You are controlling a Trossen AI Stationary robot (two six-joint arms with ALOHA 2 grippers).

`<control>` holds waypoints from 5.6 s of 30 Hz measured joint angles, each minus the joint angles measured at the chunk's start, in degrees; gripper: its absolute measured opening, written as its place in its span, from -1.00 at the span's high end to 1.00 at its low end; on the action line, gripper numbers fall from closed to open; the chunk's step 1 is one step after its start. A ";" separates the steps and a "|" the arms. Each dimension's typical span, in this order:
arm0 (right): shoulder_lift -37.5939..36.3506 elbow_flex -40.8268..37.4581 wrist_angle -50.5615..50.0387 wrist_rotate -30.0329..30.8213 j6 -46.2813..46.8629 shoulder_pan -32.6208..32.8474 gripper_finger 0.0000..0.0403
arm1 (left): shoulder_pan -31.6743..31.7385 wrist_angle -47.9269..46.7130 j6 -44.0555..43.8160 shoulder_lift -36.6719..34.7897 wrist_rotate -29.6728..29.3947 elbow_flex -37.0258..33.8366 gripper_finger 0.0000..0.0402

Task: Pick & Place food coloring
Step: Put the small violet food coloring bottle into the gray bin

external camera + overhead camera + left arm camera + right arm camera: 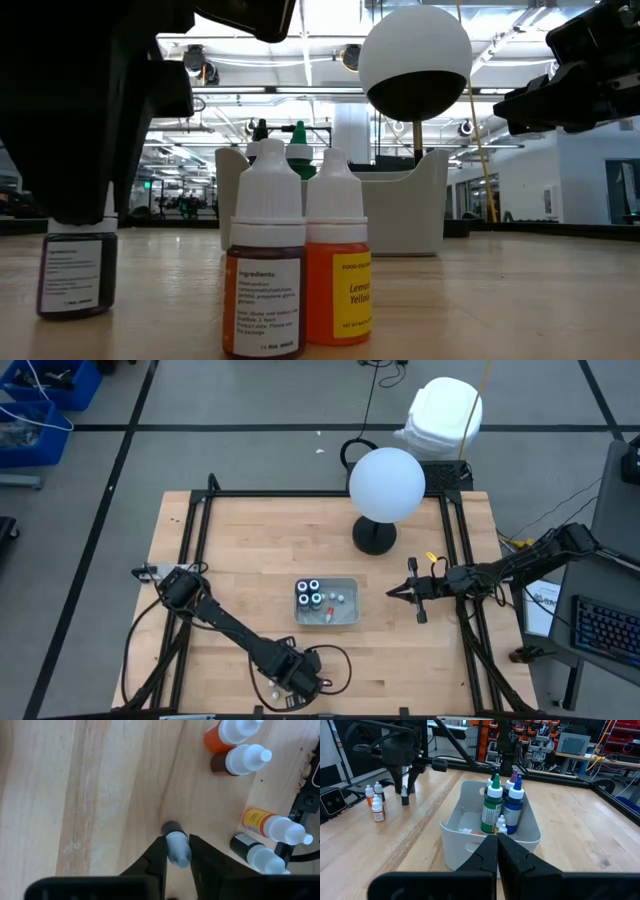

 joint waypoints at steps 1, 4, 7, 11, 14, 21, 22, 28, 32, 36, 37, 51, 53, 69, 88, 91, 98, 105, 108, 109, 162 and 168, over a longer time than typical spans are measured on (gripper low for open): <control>0.00 0.00 0.00 -0.01 0.00 0.00 1.00 | 0.00 0.00 0.17 -0.02 0.18 0.02 0.69; 0.01 0.00 0.00 0.00 0.00 0.01 1.00 | 0.04 0.02 1.17 -0.02 1.09 0.03 0.70; 0.02 0.00 0.00 -0.01 -0.02 0.02 1.00 | 0.23 -0.13 3.24 -0.02 1.13 0.35 0.69; 0.00 0.00 0.00 0.01 0.00 0.00 1.00 | 1.71 -0.93 8.72 0.02 2.68 3.28 0.69; 0.02 0.00 0.00 0.01 0.00 0.00 1.00 | 3.70 -3.98 12.84 0.02 2.38 7.83 0.68; 0.00 0.00 0.00 0.01 0.00 0.00 1.00 | 10.05 -13.05 25.78 0.02 -2.26 20.67 0.67; 0.02 0.00 0.00 0.01 0.00 0.00 1.00 | 11.31 -13.44 27.23 0.02 -3.25 22.11 0.67; 0.01 0.00 -0.02 0.01 -0.29 0.00 1.00 | 19.35 -13.67 32.09 -0.02 -7.53 24.95 0.67; 0.01 0.00 -0.31 0.01 -1.11 0.00 1.00 | 23.41 -12.91 32.35 -0.04 -7.33 20.63 0.67; 0.02 0.00 -0.72 0.01 -1.56 0.00 1.00 | 24.38 -12.18 32.97 0.04 -6.98 16.58 0.67; 0.02 0.00 -0.73 0.01 -1.69 0.00 1.00 | 24.43 -11.45 32.98 0.04 -6.99 15.74 0.67; 0.02 0.00 -0.59 0.22 -1.79 0.00 1.00 | 24.59 -2.48 33.14 0.04 -5.56 10.17 0.67; 0.02 0.00 -0.59 0.23 -1.79 0.00 1.00 | 24.59 -1.65 32.86 0.00 -5.44 8.82 0.67; 0.02 0.00 -0.59 0.23 -1.95 0.00 1.00 | 25.96 4.17 31.71 -0.04 -3.35 2.29 0.66; 0.01 0.00 -0.61 0.23 -2.40 0.00 1.00 | 25.65 3.27 32.10 0.15 1.83 11.02 -0.02; 0.02 0.00 -0.63 0.23 -2.40 0.00 1.00 | 23.62 -1.88 31.75 0.11 2.87 17.78 0.02; 0.02 0.00 -0.89 0.23 -2.22 0.00 1.00 | 15.32 -16.94 26.37 -0.05 0.92 30.79 0.27; 0.02 0.00 -1.05 0.21 -1.36 0.00 1.00 | 3.54 -23.18 16.02 -0.07 -5.34 31.23 0.55; 0.02 0.00 -1.05 0.21 -1.33 0.00 1.00 | -1.33 -23.29 11.37 -0.04 -6.47 28.67 0.64; 0.00 0.00 -1.05 0.21 -1.33 0.00 1.00 | -2.74 -23.28 9.86 -0.04 -6.77 27.71 0.67; 0.01 0.00 -2.58 0.22 0.17 0.00 1.00 | -10.65 -15.60 11.18 0.00 -5.97 3.54 -0.02; 0.01 0.00 -2.56 0.23 0.17 0.00 1.00 | -10.61 -15.42 11.10 0.00 -6.35 2.55 0.01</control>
